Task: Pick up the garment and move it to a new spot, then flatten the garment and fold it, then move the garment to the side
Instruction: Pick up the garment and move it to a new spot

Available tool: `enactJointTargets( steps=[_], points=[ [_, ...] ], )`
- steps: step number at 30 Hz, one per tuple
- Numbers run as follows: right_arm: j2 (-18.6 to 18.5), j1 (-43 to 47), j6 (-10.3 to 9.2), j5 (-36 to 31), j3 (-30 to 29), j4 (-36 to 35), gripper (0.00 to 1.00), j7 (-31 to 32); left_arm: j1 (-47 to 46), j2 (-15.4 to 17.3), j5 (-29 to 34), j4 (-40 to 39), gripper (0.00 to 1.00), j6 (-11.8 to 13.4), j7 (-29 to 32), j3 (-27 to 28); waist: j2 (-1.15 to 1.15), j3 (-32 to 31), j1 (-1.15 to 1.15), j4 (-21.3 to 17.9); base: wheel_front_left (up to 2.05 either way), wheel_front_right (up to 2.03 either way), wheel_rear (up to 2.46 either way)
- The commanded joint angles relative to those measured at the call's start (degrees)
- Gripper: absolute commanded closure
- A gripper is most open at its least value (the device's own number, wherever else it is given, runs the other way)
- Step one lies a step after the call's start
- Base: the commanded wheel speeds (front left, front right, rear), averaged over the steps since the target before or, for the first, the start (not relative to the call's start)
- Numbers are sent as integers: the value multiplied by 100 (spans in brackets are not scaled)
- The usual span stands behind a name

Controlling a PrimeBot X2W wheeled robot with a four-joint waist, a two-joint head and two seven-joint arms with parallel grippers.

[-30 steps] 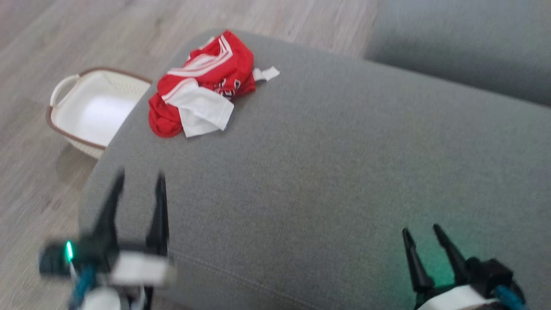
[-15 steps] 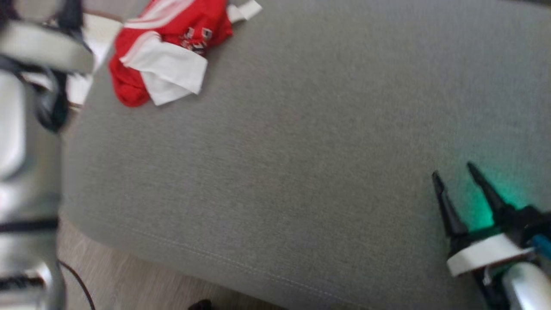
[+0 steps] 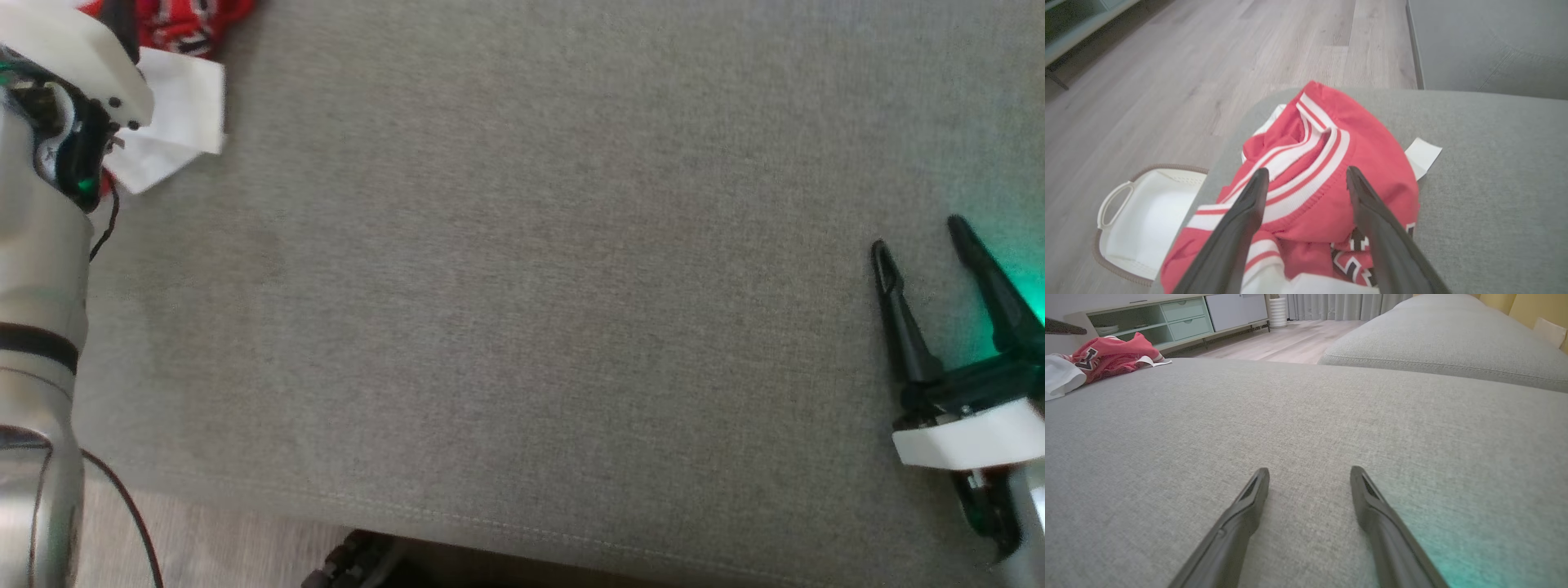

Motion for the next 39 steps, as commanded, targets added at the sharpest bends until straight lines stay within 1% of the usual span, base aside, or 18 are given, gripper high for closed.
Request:
enactJointTargets(
  steps=[1,7,10,11,12,16,20,22,25,28,31,34,39],
  points=[
    [-160,165,-5,-31,26,48,0,31,-242,429,-106,49,0,9,39,29,0,315,0,-145,0,0,0],
    [-141,122,-5,-36,-40,-163,0,74,-345,474,-280,484,0,9,-31,-37,0,572,0,-218,0,0,0],
    [-160,56,-5,-5,-56,-249,0,64,-388,551,-256,645,0,14,-207,-75,0,671,0,-289,0,0,0],
    [-149,36,-5,-1,-90,-272,0,57,-407,568,-223,671,13,36,-307,-105,0,687,0,-301,0,0,0],
    [-136,24,-5,2,-115,-288,0,50,-425,580,-189,685,100,48,-433,-137,0,688,0,-312,0,0,0],
    [-59,11,-5,12,-126,-234,0,26,-533,672,-66,631,100,100,-842,-229,0,539,0,-361,0,0,0],
    [104,-61,-5,57,-21,-61,0,6,-595,872,84,339,100,91,-977,-312,0,138,0,-477,0,0,0],
    [217,-129,-5,91,39,2,0,2,-592,992,188,-39,100,82,-987,-346,0,-112,0,-554,0,0,0],
    [407,-177,-5,144,129,117,0,0,-380,1121,341,-810,100,66,-990,-365,0,-604,0,-700,0,0,0],
    [585,-165,-5,198,240,269,0,0,-48,1168,479,-1505,100,54,-991,-406,0,-1179,0,-849,0,0,0],
    [756,-110,-5,262,333,373,0,-1,281,1160,593,-2016,100,42,-992,-542,0,-1769,0,-1037,0,0,0],
    [892,-21,-5,314,369,433,0,-1,525,1084,613,-2405,100,26,-992,-770,0,-2283,0,-1263,0,0,0],
    [1084,180,-5,402,383,471,0,-1,906,794,424,-3006,100,14,-857,-1155,0,-2903,0,-1717,0,0,0]
  ],
)
